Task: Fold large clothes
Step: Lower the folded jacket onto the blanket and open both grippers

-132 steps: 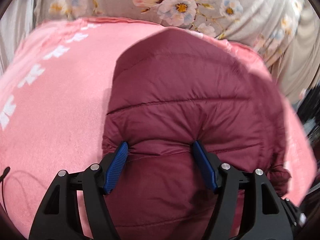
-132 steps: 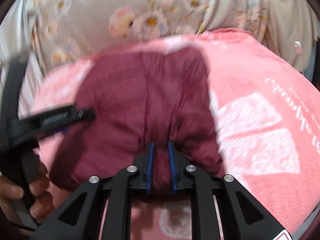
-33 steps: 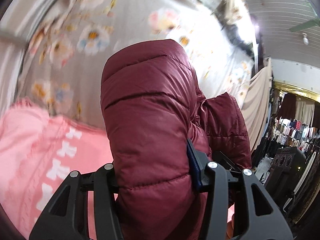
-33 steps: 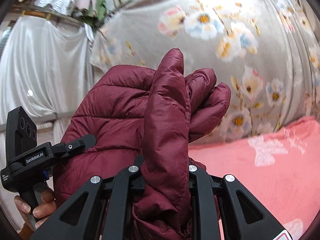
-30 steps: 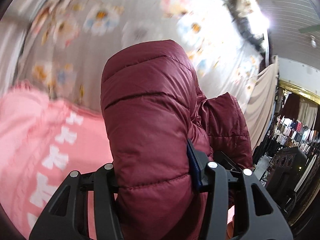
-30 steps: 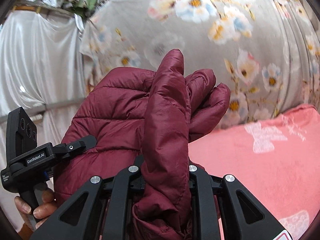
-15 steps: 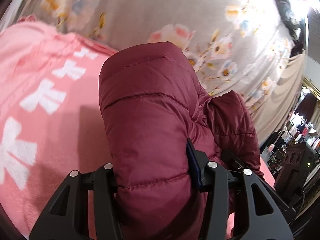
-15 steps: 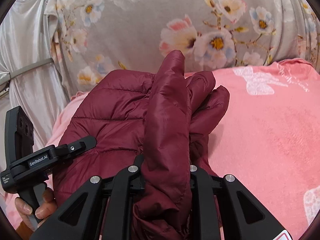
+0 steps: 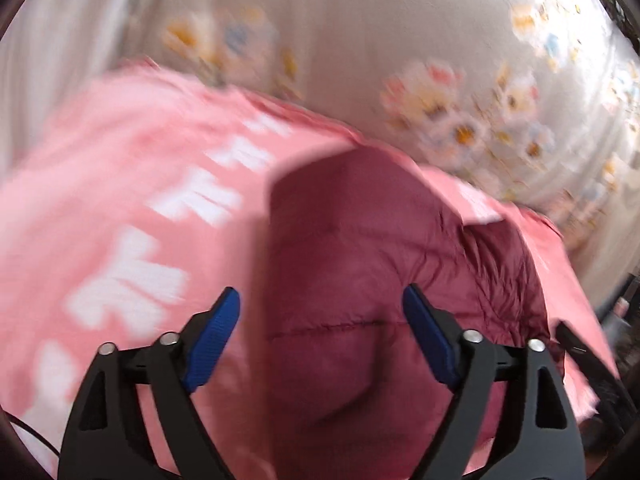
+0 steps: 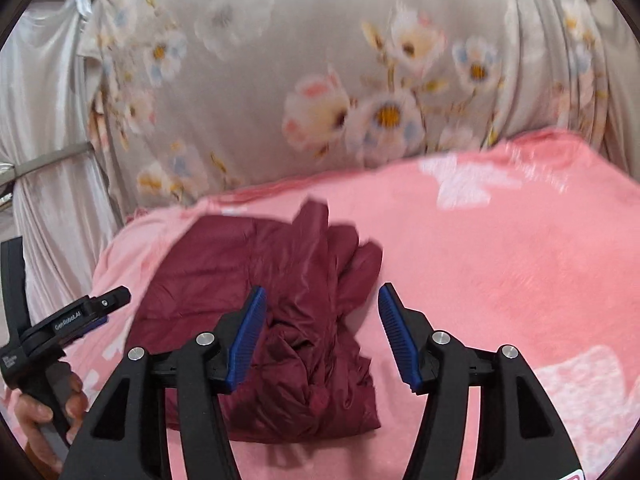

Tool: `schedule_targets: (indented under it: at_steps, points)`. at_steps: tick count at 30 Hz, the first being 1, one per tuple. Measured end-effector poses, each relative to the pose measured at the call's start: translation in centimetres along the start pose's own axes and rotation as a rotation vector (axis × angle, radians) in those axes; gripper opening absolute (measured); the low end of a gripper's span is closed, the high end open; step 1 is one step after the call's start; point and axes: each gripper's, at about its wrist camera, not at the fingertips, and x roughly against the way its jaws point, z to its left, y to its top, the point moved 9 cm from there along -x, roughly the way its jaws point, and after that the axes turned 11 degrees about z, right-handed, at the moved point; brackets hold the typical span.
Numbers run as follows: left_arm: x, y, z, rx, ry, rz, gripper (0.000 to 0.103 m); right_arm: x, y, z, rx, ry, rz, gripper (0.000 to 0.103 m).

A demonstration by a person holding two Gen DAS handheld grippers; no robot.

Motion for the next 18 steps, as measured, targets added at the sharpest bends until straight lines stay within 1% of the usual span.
schedule_targets:
  at_steps: [1,2,3,4,6,9,10,12,15,16,18]
  points:
    - [1.6,0.4,-0.3,-0.004,0.035,-0.038,0.082,0.6,0.4,0.9,0.036,-0.004,-0.01,0.021]
    - [2.6,0.6,-0.7,-0.009,0.054,-0.059,0.082,0.5,0.6,1.5,0.057,-0.011,-0.003,0.013]
    - [3.5,1.1,-1.4,-0.014,0.078,-0.079,0.082,-0.1,0.8,2.5,0.089,-0.015,0.015,0.001]
    - [3.9,1.5,-2.3,-0.018,0.094,-0.085,0.082,-0.6,0.8,3.2,0.103,-0.011,0.024,0.0]
    - [3.4,2.1,-3.8,-0.04,0.087,-0.069,0.082,-2.0,1.0,4.3,0.124,-0.025,0.025,0.0]
    - [1.3,3.1,-4.9,-0.05,0.148,-0.046,0.081,-4.9,1.3,4.7,0.14,-0.068,0.046,0.0]
    - [0.3,3.3,-4.8,-0.047,0.171,-0.028,0.081,-6.1,1.4,4.4,0.14,-0.094,0.055,0.0]
    - [-2.0,3.4,-4.2,-0.024,0.196,0.02,0.08,-7.9,1.0,3.6,0.127,-0.117,0.089,0.0]
    - [-5.1,2.5,-2.9,-0.001,0.206,0.093,0.077,-10.3,-0.5,2.1,0.088,-0.12,0.168,0.0]
    - [-5.9,2.0,-2.6,0.007,0.204,0.111,0.078,-10.7,-1.0,1.9,0.087,-0.118,0.184,0.0]
    - [-6.7,1.4,-2.2,0.0,0.206,0.113,0.079,-11.6,-1.8,1.6,0.097,-0.123,0.223,0.0]
